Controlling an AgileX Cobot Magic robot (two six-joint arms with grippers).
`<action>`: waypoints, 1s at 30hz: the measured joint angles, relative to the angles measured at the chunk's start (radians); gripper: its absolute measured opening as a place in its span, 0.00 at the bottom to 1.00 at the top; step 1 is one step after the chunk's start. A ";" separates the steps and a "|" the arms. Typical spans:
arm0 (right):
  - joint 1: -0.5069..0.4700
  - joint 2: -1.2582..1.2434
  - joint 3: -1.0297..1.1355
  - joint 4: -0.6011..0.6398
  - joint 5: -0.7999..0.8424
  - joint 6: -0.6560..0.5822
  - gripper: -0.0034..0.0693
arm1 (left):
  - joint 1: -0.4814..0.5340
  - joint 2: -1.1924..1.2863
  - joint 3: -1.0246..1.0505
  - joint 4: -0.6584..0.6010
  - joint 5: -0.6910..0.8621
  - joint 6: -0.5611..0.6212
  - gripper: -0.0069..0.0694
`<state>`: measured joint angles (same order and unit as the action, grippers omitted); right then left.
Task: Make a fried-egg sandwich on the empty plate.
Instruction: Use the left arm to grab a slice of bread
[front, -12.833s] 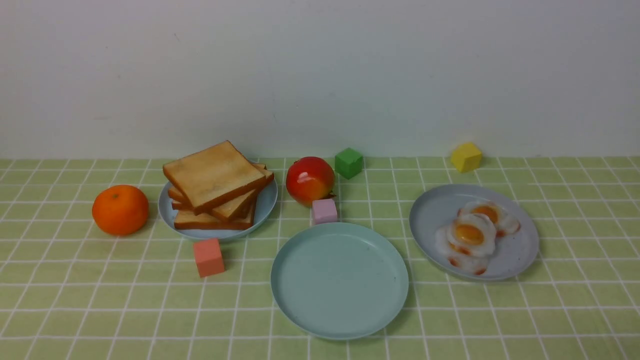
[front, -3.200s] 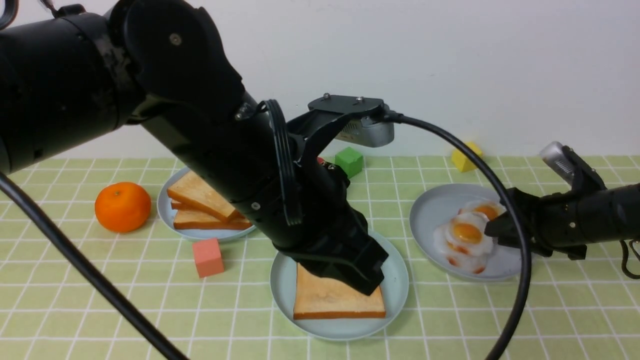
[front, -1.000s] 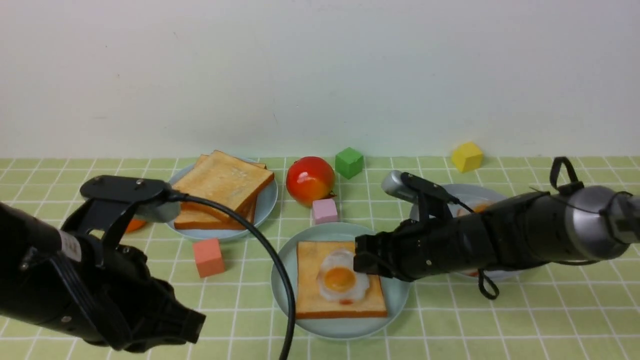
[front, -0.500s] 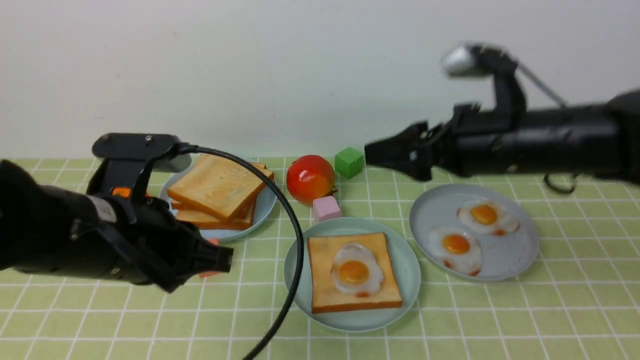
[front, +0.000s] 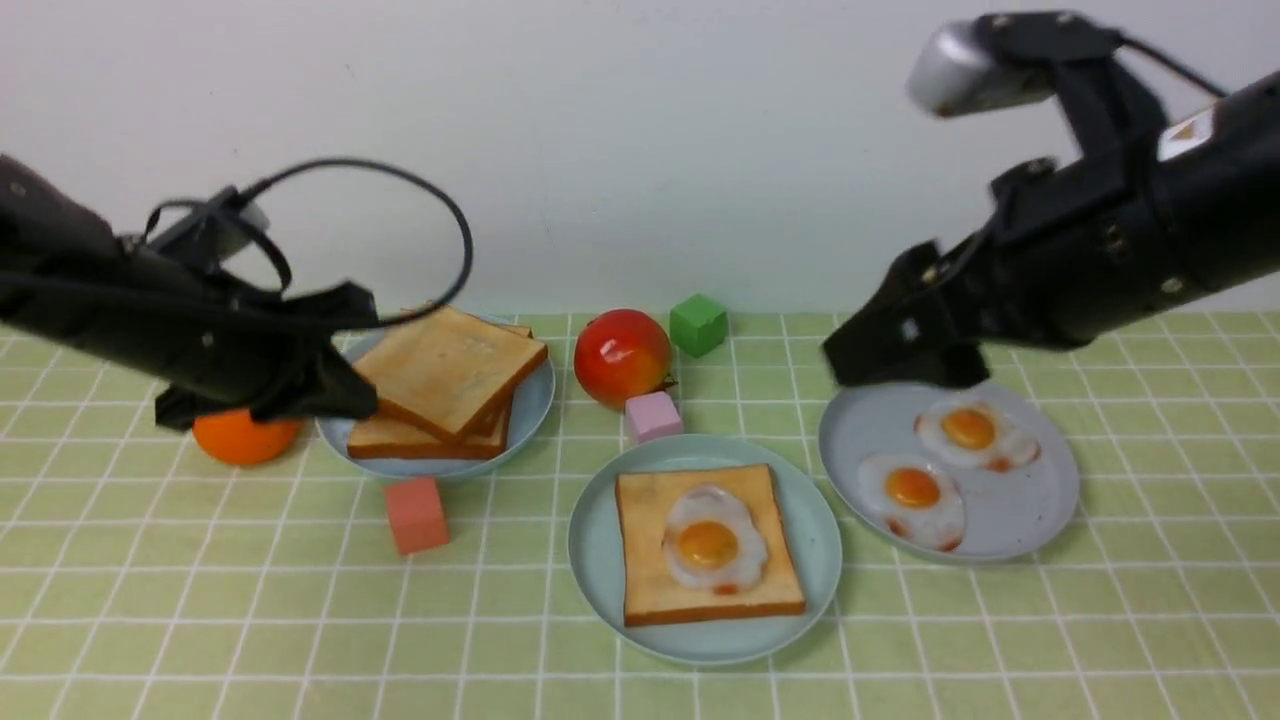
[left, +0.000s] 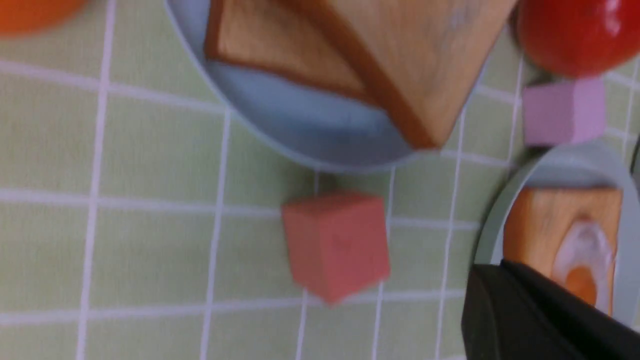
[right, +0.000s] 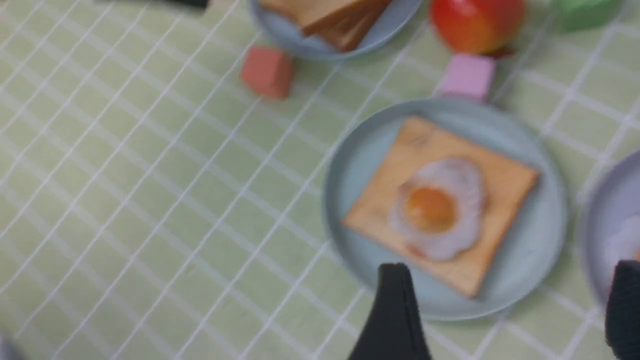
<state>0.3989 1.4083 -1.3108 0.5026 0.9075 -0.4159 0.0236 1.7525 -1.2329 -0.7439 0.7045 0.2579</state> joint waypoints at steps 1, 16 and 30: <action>0.048 0.006 0.000 0.000 0.008 0.005 0.79 | 0.003 0.042 -0.071 0.009 0.003 0.006 0.11; 0.164 0.068 0.000 -0.029 0.010 0.011 0.79 | 0.002 0.342 -0.421 0.272 0.016 -0.034 0.71; 0.166 0.069 0.000 -0.028 0.018 0.014 0.79 | 0.001 0.416 -0.444 0.260 -0.007 0.012 0.38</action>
<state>0.5645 1.4772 -1.3108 0.4749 0.9251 -0.4015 0.0251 2.1688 -1.6765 -0.4837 0.6977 0.2700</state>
